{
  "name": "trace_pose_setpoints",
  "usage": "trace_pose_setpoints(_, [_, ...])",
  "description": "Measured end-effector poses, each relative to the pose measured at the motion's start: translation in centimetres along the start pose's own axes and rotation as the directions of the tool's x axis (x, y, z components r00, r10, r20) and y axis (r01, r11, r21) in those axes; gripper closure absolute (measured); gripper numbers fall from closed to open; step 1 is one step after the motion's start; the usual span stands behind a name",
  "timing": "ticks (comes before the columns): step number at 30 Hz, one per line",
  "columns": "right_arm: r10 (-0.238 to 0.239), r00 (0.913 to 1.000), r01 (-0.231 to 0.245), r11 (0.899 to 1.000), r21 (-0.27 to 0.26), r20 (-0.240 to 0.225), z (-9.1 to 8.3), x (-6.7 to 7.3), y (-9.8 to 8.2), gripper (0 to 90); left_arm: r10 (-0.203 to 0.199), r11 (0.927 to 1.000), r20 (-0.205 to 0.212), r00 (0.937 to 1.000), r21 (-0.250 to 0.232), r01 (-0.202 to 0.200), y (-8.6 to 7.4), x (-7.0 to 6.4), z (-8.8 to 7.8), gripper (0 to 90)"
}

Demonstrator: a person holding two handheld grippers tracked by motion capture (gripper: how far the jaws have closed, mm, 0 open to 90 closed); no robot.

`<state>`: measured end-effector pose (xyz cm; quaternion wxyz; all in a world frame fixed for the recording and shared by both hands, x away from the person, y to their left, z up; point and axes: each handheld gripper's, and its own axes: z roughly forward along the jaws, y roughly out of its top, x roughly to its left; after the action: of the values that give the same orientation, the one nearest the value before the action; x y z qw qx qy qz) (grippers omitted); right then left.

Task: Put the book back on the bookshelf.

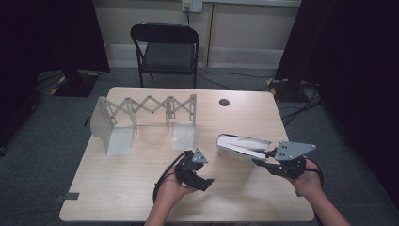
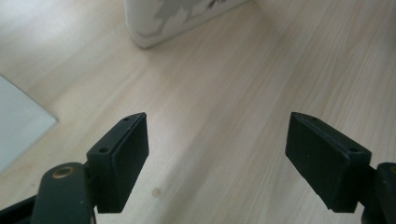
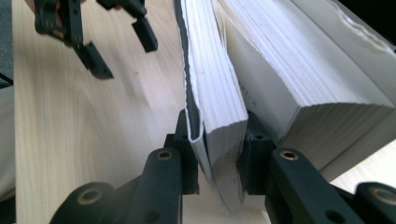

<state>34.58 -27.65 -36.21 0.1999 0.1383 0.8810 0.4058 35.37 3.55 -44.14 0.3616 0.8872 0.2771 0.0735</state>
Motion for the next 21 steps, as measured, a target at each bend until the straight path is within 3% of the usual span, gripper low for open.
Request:
trace_pose_setpoints(8, [0.027,0.9993,-0.027,1.0,0.004,-0.024,-0.2,-0.4,0.2,73.4,-0.012,0.9995,-0.001,0.9999,0.028,0.012,-2.0,0.0,1.4,21.2])
trace_pose_setpoints(17, [0.069,0.9958,-0.068,0.998,0.008,-0.06,-0.4,-1.0,0.5,73.7,0.025,0.999,-0.039,0.9989,0.037,-0.023,-2.7,-0.3,1.7,21.2])
trace_pose_setpoints(21, [0.085,0.9934,-0.085,0.996,0.005,-0.076,-0.5,-1.1,0.5,74.2,0.024,0.9995,-0.035,0.9991,0.02,-0.024,-2.8,-0.3,1.7,21.8])
